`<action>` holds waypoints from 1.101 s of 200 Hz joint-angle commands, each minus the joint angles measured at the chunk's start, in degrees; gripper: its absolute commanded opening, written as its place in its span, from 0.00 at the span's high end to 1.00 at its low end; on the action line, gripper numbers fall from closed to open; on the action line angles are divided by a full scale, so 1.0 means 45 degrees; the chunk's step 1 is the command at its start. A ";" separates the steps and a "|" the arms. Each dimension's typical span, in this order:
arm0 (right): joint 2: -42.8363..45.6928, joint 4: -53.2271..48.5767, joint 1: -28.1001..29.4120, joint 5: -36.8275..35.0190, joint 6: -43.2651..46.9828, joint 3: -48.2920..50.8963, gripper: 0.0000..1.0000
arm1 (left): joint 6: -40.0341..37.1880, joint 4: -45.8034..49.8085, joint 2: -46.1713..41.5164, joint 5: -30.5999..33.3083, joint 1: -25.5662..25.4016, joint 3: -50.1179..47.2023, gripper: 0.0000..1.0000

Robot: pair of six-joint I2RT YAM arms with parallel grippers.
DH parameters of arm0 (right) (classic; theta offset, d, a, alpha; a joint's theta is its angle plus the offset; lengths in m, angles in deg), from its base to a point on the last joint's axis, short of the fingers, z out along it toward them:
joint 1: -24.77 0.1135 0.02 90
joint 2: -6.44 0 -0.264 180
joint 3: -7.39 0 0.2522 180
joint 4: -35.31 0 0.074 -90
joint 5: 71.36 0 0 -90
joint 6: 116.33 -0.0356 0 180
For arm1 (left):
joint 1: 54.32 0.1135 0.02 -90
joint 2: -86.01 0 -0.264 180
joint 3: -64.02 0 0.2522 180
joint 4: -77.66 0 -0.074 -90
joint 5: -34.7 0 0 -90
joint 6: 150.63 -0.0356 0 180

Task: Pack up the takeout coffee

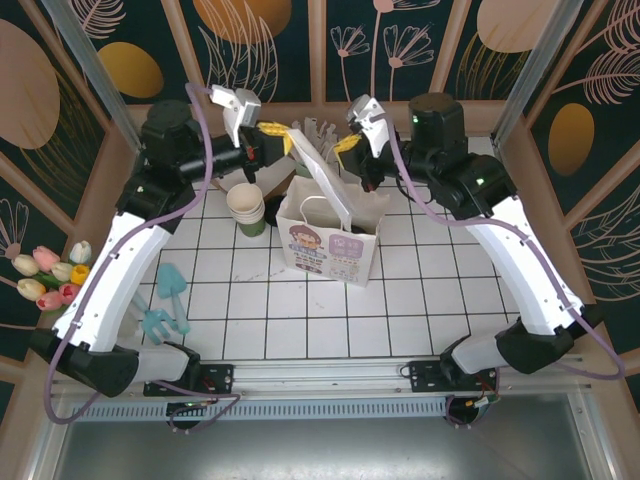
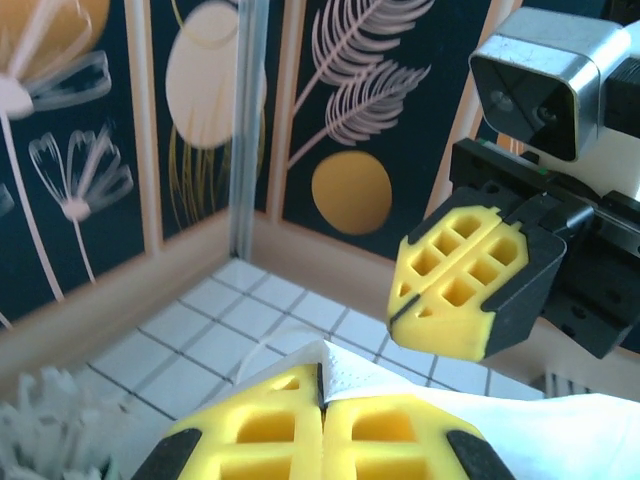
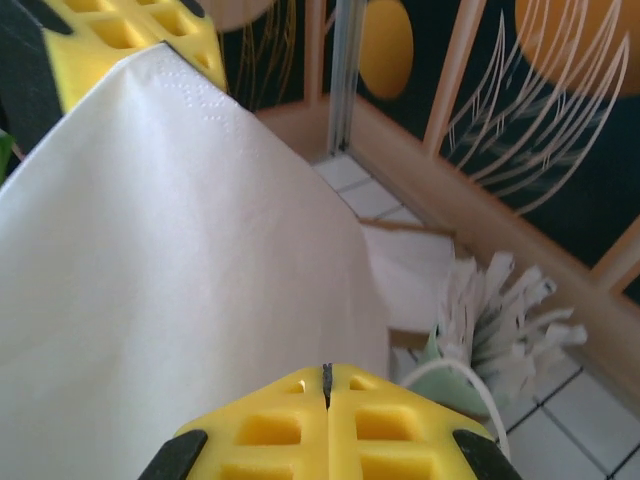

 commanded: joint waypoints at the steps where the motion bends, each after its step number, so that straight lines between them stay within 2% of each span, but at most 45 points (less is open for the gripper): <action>1: 0.0643 0.0199 -0.0365 0.0013 -0.0601 0.0530 1.00 | 0.0993 0.0424 -0.0115 -0.0435 -0.0079 -0.0310 1.00; 22: 0.0875 0.0534 -0.0581 -0.0013 -0.0773 0.0949 1.00 | 0.0922 0.1449 -0.0407 0.0261 -0.0080 -0.0729 1.00; 42: 0.1100 0.0675 -0.0664 -0.0431 -0.1003 0.1177 0.99 | 0.0957 0.2870 0.0070 0.0342 -0.0079 -0.0828 1.00; 81: 0.2386 0.1477 -0.0763 -0.2489 -0.2201 0.3006 0.73 | 0.0303 0.5930 0.1388 0.3268 -0.0084 0.0076 1.00; 98: 0.3053 0.1918 -0.1484 -0.3831 -0.2849 0.4269 0.63 | 0.0025 0.7124 0.2089 0.4726 -0.0079 0.0306 1.00; 120: 0.3583 0.2227 -0.2147 -0.5854 -0.3699 0.5714 0.50 | -0.0663 0.8617 0.2879 0.5480 -0.0079 0.0825 1.00; 138: 0.3924 0.2397 -0.2764 -0.6717 -0.4122 0.6870 0.42 | -0.1226 0.9043 0.2912 0.5757 -0.0067 0.1312 1.00; 152: 0.4278 0.2663 -0.3173 -0.7414 -0.4468 0.7908 0.36 | -0.1750 0.8929 0.2670 0.5226 -0.0079 0.1384 0.93; 160: 0.4520 0.2915 -0.3387 -0.7761 -0.4724 0.8609 0.27 | -0.2025 0.8789 0.2510 0.4883 -0.0079 0.1384 0.89; 175: 0.5009 0.3476 -0.3845 -0.8137 -0.5203 0.9892 0.12 | -0.2300 0.8028 0.1985 0.4654 -0.0067 0.1058 0.74; 186: 0.5351 0.4174 -0.4193 -0.8139 -0.5370 1.0868 0.02 | -0.2379 0.7032 0.1458 0.4642 -0.0060 0.0644 0.57; 208: 0.5798 0.5855 -0.4795 -0.8143 -0.5413 1.2729 0.01 | -0.2258 0.5090 0.0402 0.4453 0.0047 -0.0298 0.26; 220: 0.5913 0.6800 -0.5119 -0.8181 -0.5411 1.3626 0.01 | -0.2103 0.4243 0.0043 0.4397 0.0158 -0.0687 0.17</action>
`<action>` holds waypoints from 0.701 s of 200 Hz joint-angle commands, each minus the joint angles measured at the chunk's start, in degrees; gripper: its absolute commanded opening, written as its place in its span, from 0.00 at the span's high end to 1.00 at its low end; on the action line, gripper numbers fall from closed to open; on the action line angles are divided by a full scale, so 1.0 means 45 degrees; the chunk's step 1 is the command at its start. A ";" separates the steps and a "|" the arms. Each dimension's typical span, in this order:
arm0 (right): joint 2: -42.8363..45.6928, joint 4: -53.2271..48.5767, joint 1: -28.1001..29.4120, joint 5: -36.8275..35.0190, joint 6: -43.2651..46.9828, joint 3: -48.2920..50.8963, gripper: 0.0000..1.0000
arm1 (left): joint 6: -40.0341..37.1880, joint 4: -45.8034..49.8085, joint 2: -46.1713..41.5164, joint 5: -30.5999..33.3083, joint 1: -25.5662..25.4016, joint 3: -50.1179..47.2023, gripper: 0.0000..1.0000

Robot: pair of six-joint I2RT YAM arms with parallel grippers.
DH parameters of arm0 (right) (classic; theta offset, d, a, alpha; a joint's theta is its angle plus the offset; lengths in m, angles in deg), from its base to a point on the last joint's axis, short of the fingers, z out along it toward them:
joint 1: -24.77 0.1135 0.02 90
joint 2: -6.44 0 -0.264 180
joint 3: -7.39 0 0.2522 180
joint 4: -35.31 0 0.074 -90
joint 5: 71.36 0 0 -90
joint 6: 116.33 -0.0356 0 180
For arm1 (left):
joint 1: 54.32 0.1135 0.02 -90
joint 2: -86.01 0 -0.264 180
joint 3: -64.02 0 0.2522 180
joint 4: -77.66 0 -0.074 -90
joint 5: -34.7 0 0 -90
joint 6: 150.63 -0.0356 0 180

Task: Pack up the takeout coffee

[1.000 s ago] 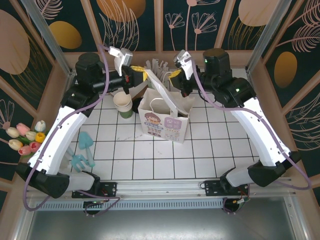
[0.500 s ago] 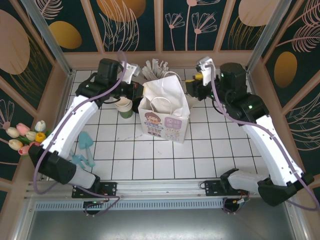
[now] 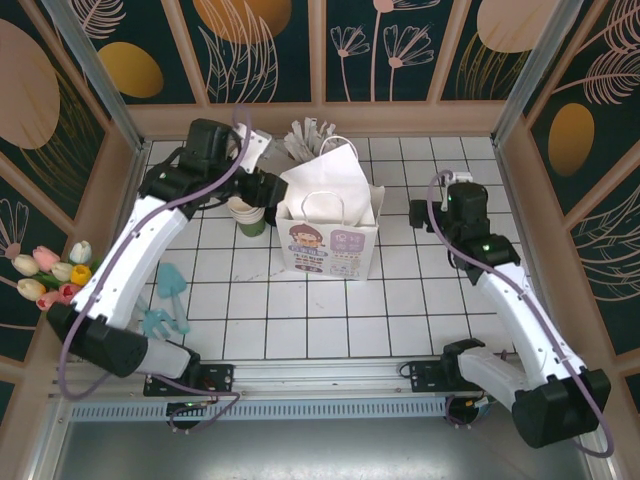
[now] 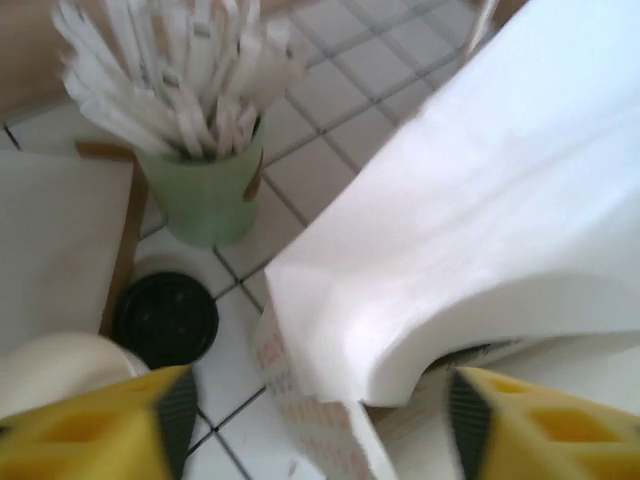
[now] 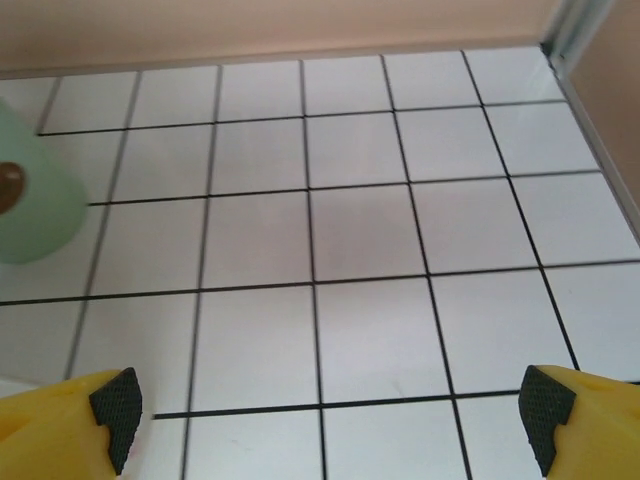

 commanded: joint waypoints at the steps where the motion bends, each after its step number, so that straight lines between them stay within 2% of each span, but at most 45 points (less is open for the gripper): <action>1: 0.0422 0.2623 -0.0504 -0.0536 -0.0456 0.1322 0.01 | -0.0036 -0.2305 -0.0904 -0.0353 0.0196 -0.0731 0.16; 17: 0.0425 0.3927 -0.1212 0.0101 -0.0509 0.2342 0.01 | 0.0460 -0.3526 -0.1317 0.0673 0.0411 -0.1442 0.02; 31: 0.0380 0.5378 -0.1953 0.0874 -0.0515 0.3402 0.01 | 0.1339 -0.5053 -0.1990 0.2261 0.0829 -0.2543 0.02; 54: 0.0153 0.8002 -0.3200 0.1925 -0.0625 0.4949 0.01 | 0.2350 -0.7815 -0.3744 0.5731 0.1290 -0.5060 0.02; 74: -0.0225 1.0390 -0.4267 0.2559 -0.1562 0.6018 0.01 | 0.2466 -0.8966 -0.4624 0.9243 0.1308 -0.6736 0.01; 94: -0.1101 1.2475 -0.4785 0.2910 -0.1879 0.6755 0.01 | 0.2355 -1.0146 -0.4906 1.2354 0.1345 -0.8588 0.01; 118: -0.2245 1.4045 -0.4807 0.3487 -0.1792 0.7141 0.01 | 0.2235 -1.2101 -0.5130 1.4159 0.1505 -1.0781 0.01; 140: -0.2967 1.6276 -0.4780 0.4852 -0.1255 0.7858 0.01 | 0.2527 -1.3971 -0.5422 1.4932 0.2151 -1.2971 0.01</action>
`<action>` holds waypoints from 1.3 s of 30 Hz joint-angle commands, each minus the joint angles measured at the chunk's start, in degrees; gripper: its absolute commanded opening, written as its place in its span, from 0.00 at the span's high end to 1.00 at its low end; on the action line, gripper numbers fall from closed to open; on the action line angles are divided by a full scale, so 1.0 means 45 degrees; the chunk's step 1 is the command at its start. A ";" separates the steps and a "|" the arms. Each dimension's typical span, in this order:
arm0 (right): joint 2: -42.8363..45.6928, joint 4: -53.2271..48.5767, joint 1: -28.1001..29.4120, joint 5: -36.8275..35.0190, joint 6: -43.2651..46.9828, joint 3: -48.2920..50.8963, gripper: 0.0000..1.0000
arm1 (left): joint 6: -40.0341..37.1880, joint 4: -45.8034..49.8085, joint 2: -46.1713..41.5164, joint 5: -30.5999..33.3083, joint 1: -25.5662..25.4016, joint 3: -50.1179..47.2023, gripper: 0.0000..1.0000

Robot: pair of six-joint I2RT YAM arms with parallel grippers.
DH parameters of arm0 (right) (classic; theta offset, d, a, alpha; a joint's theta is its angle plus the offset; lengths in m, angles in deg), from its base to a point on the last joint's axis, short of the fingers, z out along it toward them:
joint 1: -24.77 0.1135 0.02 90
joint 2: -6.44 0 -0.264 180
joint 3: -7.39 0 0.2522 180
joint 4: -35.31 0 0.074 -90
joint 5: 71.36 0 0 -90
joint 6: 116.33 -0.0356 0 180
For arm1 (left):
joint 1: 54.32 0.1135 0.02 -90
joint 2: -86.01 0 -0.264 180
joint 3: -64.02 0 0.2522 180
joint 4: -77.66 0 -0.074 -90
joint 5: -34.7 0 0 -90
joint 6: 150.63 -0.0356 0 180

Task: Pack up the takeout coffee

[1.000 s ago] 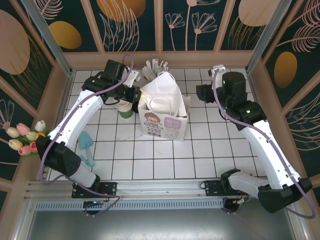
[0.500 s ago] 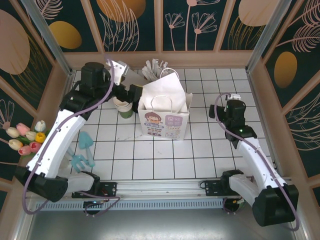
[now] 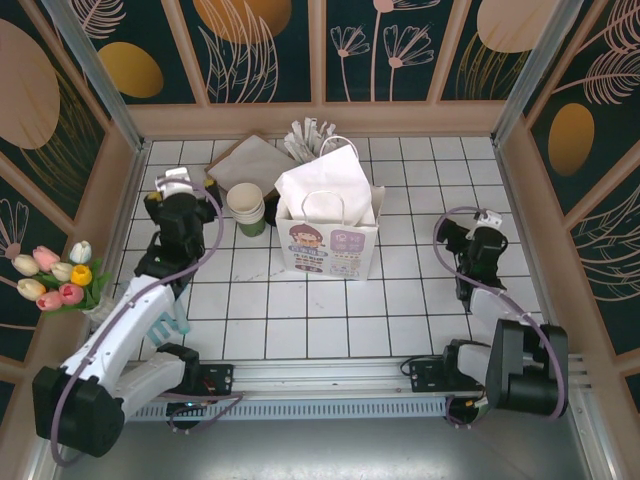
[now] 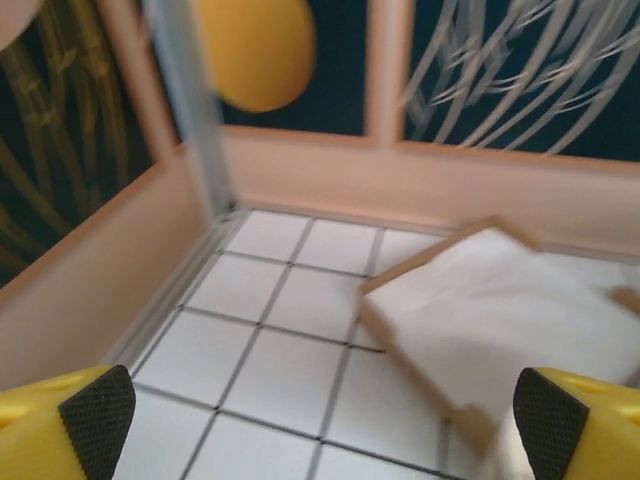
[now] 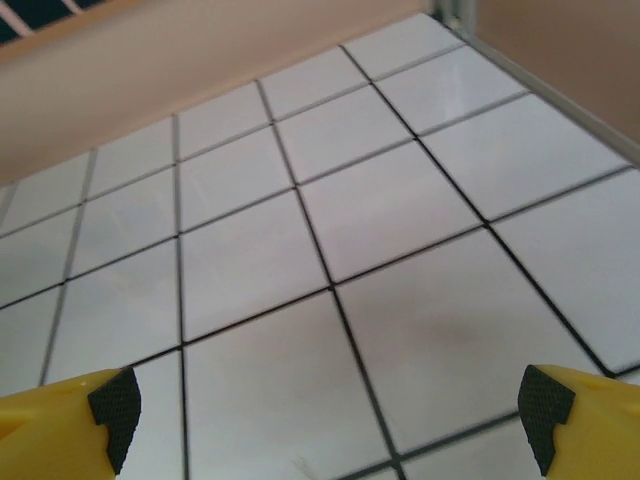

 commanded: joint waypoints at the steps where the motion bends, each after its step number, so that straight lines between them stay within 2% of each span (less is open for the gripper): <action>1: -0.0576 0.3749 -0.0040 0.1690 0.0226 0.0661 0.01 | 0.0406 -0.3042 -0.0372 0.2682 0.0571 -0.1832 0.01; 3: -0.1249 0.4232 -0.0036 0.2130 0.0671 0.0555 0.01 | 0.0315 -0.4656 -0.0327 0.2883 0.0925 -0.3246 0.01; 6: -0.2564 0.5035 0.0187 0.2462 0.1532 0.0228 0.01 | -0.0159 -0.7011 0.0581 0.1732 0.1263 -0.4648 0.01; 12: -0.4503 0.6280 0.0355 0.3216 0.2411 -0.0363 0.01 | -0.1103 -0.9467 0.3983 -0.0540 0.1576 -0.4554 0.01; 14: -0.4310 0.6527 0.0247 0.3499 0.2403 -0.0028 0.01 | -0.1086 -1.0900 0.4815 -0.1606 0.1801 -0.4783 0.01; 15: -0.4253 0.7107 0.0302 0.3508 0.2509 0.0312 0.01 | -0.1109 -1.0677 0.5011 -0.2096 0.1876 -0.4558 0.01; 17: -0.4618 0.8508 0.0428 0.3052 0.2510 0.0886 0.01 | -0.1559 -1.1248 0.5464 -0.3057 0.1965 -0.4363 0.01; 18: -0.4987 0.9269 0.0480 0.2872 0.2411 0.1080 0.01 | -0.1725 -1.1543 0.5773 -0.3074 0.2031 -0.4267 0.01; 19: -0.4763 0.8452 0.0486 0.2711 0.2421 0.0897 0.01 | -0.1824 -1.1956 0.6042 -0.3318 0.2155 -0.4272 0.01; 21: -0.4772 0.8100 0.0803 0.0793 0.2121 0.0676 0.01 | -0.1559 -1.2082 0.6279 -0.3888 0.2538 -0.4250 0.01; 22: -0.4726 0.8063 0.0882 0.0332 0.2036 0.0673 0.01 | -0.1474 -1.2345 0.6197 -0.4321 0.2708 -0.4464 0.01; 24: -0.4751 0.8079 0.1130 -0.0033 0.2158 0.0660 0.01 | -0.1247 -1.4004 0.6076 -0.4659 0.2959 -0.5452 0.01; 26: -0.4762 0.8043 0.1099 0.0072 0.2158 0.0651 0.01 | -0.1350 -1.6492 0.6881 -0.5224 0.3098 -0.6328 0.01; 27: -0.4763 0.8051 0.1092 0.0073 0.2167 0.0644 0.01 | -0.1310 -1.6280 0.6829 -0.5359 0.3098 -0.6287 0.01; 28: -0.4751 0.8051 0.1097 0.0073 0.2176 0.0644 0.01 | -0.1162 -1.4812 0.6534 -0.5250 0.3184 -0.5823 0.01; 39: -0.4767 0.8051 0.1105 0.0112 0.2185 0.0656 0.01 | -0.0509 -1.5399 0.6670 -0.4287 0.3420 -0.5990 0.01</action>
